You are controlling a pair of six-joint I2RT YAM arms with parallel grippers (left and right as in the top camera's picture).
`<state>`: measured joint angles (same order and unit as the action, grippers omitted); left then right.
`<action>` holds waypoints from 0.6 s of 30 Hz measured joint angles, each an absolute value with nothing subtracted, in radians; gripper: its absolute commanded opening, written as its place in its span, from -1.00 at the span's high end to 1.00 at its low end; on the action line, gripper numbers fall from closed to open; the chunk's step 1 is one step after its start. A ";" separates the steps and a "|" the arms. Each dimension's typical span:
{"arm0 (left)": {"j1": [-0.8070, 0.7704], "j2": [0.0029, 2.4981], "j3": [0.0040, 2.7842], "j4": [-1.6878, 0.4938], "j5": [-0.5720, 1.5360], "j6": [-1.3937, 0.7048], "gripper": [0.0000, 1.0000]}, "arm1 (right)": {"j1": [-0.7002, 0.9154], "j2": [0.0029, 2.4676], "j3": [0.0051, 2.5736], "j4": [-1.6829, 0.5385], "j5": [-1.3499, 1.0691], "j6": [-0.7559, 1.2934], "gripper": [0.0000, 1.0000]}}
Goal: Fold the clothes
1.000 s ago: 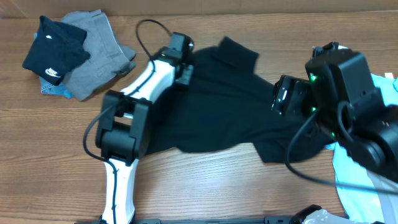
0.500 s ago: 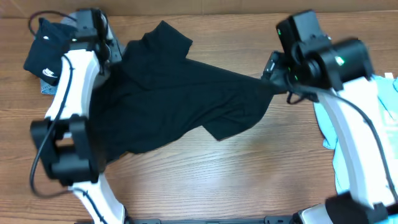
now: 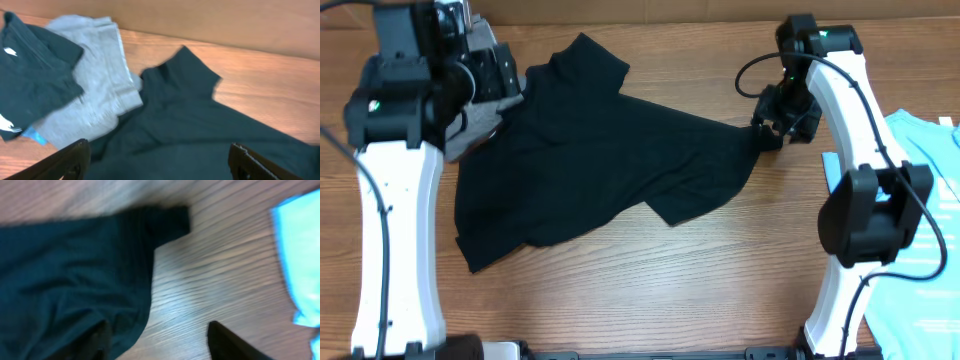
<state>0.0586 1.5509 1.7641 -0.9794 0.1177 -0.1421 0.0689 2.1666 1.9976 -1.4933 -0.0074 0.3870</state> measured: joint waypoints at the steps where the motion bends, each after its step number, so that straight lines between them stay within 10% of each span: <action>1: 0.059 1.531 1.764 -1.006 0.133 -0.141 -0.74 | 0.061 2.182 1.987 -1.498 -0.047 0.362 -0.20; 18: 0.059 1.420 1.768 -1.163 0.168 -0.052 -0.83 | 0.329 2.177 1.597 -1.364 -0.262 0.289 -0.41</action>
<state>0.0586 1.4197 1.7679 -1.1625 0.1684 -0.0521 0.3294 2.1769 1.5970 -1.3643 -0.2619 0.2886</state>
